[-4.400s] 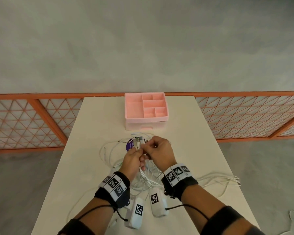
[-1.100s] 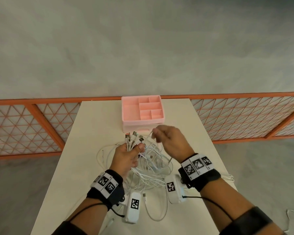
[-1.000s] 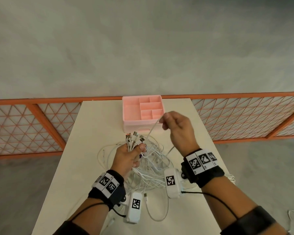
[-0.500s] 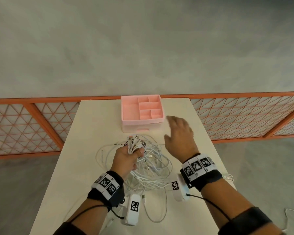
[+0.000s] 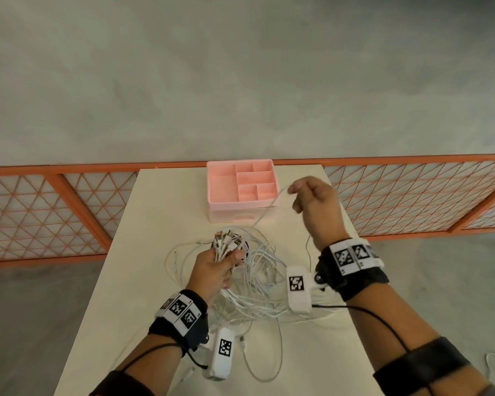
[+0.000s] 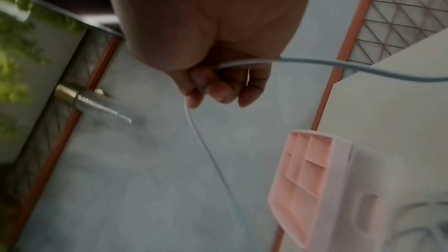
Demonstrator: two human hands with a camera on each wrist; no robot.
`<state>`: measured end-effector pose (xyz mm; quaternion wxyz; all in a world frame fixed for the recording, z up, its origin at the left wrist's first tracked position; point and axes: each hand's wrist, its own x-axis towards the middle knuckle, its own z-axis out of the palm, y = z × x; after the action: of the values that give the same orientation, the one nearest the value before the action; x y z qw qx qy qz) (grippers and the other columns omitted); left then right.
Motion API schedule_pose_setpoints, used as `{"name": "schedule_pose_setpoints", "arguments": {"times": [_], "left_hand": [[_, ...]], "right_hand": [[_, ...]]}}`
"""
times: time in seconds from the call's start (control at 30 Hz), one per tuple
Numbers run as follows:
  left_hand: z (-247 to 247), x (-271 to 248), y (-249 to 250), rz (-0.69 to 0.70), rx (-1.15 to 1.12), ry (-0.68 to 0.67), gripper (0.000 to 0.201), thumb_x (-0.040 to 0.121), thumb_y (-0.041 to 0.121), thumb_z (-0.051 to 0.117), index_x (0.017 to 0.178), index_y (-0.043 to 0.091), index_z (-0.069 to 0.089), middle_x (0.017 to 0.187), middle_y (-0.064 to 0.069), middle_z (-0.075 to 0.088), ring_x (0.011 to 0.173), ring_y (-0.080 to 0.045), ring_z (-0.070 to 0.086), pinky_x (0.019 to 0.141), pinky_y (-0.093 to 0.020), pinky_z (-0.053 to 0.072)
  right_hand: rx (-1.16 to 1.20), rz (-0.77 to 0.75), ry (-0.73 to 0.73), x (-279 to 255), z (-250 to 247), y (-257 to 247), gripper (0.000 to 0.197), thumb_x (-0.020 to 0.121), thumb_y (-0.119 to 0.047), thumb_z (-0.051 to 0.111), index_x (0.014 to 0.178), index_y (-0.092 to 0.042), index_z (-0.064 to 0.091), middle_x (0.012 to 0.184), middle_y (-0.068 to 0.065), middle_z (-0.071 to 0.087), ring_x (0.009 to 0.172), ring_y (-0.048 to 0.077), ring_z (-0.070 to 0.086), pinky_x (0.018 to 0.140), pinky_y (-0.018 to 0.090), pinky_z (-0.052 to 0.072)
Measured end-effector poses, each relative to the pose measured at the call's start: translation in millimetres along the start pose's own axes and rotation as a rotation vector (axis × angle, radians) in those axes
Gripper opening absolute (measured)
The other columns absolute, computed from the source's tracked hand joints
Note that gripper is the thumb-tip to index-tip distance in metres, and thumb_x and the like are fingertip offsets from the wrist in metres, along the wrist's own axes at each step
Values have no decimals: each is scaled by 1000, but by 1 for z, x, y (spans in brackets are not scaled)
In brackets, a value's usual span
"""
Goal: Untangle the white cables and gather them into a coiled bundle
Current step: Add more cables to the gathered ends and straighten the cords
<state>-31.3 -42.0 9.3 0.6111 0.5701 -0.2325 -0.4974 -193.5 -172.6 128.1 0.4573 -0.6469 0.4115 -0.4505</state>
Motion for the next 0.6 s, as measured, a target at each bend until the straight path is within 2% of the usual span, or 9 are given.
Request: {"name": "schedule_pose_setpoints", "arguments": {"times": [0.1, 0.2, 0.27, 0.3, 0.33, 0.4, 0.53, 0.6], "left_hand": [[-2, -1, -4, -24, -18, -10, 14, 82, 23, 78, 72, 16, 71, 75, -13, 59, 45, -11, 25, 43, -21, 25], [1, 1, -2, -28, -30, 3, 13, 90, 20, 71, 81, 10, 71, 75, -8, 66, 44, -9, 26, 42, -21, 24], [-2, 2, -2, -21, -50, 25, 17, 95, 21, 65, 92, 6, 72, 75, -4, 67, 44, -9, 26, 41, -20, 24], [-5, 2, -3, -16, -60, 43, 20, 96, 22, 63, 96, 3, 72, 74, -3, 66, 43, -8, 27, 41, -20, 25], [-8, 3, -5, -16, -71, 63, 23, 97, 22, 61, 95, 2, 70, 71, -2, 64, 43, -8, 28, 40, -19, 25], [-13, 4, -7, -23, -88, 103, 26, 99, 24, 58, 89, 2, 66, 62, 0, 55, 40, -8, 29, 39, -19, 25], [-13, 5, -5, -19, -136, 159, 30, 99, 29, 57, 81, 5, 59, 52, 3, 39, 38, -7, 28, 37, -18, 25], [-10, 4, -3, -9, -162, 176, 31, 100, 30, 57, 79, 6, 59, 51, 4, 37, 38, -7, 28, 37, -17, 24]], "right_hand": [[71, 6, 95, 12, -13, 2, 31, 99, -11, 48, 74, -17, 63, 73, 9, 58, 53, 15, 43, 56, 32, 38], [15, 85, 137, 13, -26, 22, 29, 96, -16, 50, 72, -21, 66, 65, -1, 56, 55, 12, 44, 63, 37, 41], [-58, 176, 245, 13, -42, 36, 24, 92, -15, 53, 78, -21, 72, 67, -10, 57, 63, 10, 47, 71, 34, 44], [-80, 230, 331, 12, -53, 42, 22, 92, -14, 54, 84, -20, 74, 70, -9, 59, 62, 9, 47, 69, 29, 45], [-92, 286, 421, 10, -68, 49, 21, 91, -13, 54, 90, -18, 75, 73, -5, 61, 59, 10, 46, 62, 25, 43], [-112, 394, 537, 6, -100, 65, 22, 92, -15, 54, 98, -17, 75, 81, 0, 65, 57, 12, 49, 55, 25, 42], [-15, 667, 696, 1, -161, 111, 20, 93, -24, 54, 104, -13, 66, 76, 7, 71, 63, 19, 67, 66, 33, 56], [75, 773, 682, -1, -184, 145, 25, 94, -21, 50, 103, -5, 67, 86, 10, 75, 63, 18, 70, 69, 33, 56]]}}
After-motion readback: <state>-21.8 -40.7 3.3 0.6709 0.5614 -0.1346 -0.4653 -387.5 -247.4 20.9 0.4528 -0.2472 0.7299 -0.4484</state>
